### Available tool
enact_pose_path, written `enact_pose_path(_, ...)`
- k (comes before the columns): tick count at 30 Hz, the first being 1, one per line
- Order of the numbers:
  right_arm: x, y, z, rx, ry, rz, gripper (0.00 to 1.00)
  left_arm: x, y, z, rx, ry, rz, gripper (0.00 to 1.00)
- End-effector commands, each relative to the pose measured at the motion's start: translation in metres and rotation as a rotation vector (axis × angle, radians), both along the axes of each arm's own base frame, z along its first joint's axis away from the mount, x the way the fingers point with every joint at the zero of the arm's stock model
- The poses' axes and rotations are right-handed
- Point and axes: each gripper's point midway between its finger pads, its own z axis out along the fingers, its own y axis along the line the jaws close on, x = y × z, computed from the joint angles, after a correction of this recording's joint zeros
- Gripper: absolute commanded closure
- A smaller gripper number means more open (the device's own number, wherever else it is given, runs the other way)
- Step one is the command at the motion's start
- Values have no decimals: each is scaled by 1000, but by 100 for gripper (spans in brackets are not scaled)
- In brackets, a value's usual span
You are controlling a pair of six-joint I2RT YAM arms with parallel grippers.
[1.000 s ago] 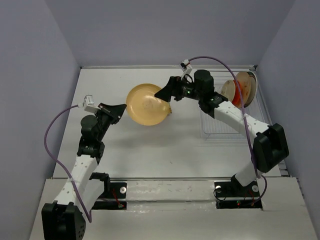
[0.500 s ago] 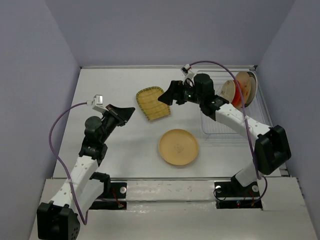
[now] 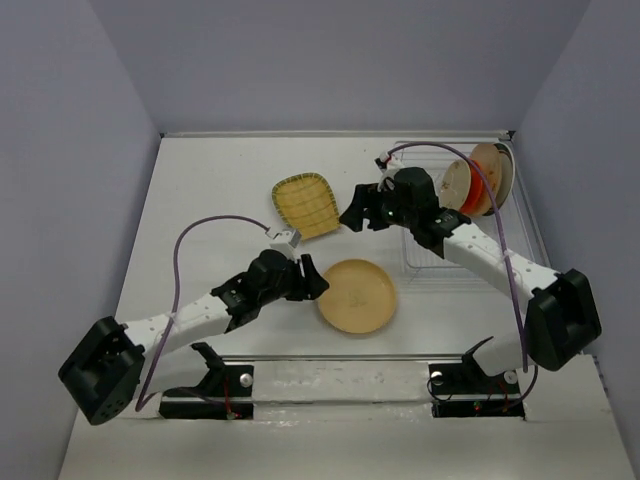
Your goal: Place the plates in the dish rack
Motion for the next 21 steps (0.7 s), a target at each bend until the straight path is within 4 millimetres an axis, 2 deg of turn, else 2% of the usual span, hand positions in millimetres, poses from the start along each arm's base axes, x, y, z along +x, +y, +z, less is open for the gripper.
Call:
enact_pose_path(1, 3, -17, 46, 13, -153, -61, 21, 14, -3, -19, 161, -54, 43, 35)
enact_pose_path(4, -2, -23, 44, -2, -153, -71, 21, 6, -22, -46, 210, -23, -31, 35)
enact_pose_path(5, -2, -24, 44, -5, -155, -72, 21, 4, -25, -45, 203, -20, -48, 36)
enact_pose_path(8, -6, -26, 42, -7, -151, -71, 21, 4, -28, -72, 282, 1, -58, 42)
enact_pose_path(10, -8, -26, 38, -9, -142, -64, 20, 5, -28, -79, 298, 0, -61, 48)
enact_pose_path(12, -9, -26, 36, -12, -140, -63, 20, 5, -28, -85, 307, 4, -60, 68)
enact_pose_path(13, -10, -27, 34, -16, -138, -61, 20, 6, -28, -85, 309, 0, -57, 89)
enact_pose_path(14, -11, -27, 34, -19, -141, -58, 20, 7, -28, -78, 296, -17, -52, 94)
enact_pose_path(17, -19, -22, 37, -28, -158, 18, 14, 14, -22, -56, 269, -78, -14, 94)
enact_pose_path(18, -24, -21, 35, -39, -149, 56, 11, 16, -18, -37, 240, -116, 3, 94)
enact_pose_path(19, -32, -17, 36, -41, -158, 120, 7, 18, -15, -28, 231, -139, 16, 94)
enact_pose_path(20, -35, -18, 37, -51, -156, 137, 6, 22, -6, -7, 199, -177, 47, 94)
enact_pose_path(21, -37, -19, 35, -63, -156, 145, 4, 23, -1, -11, 217, -168, 55, 95)
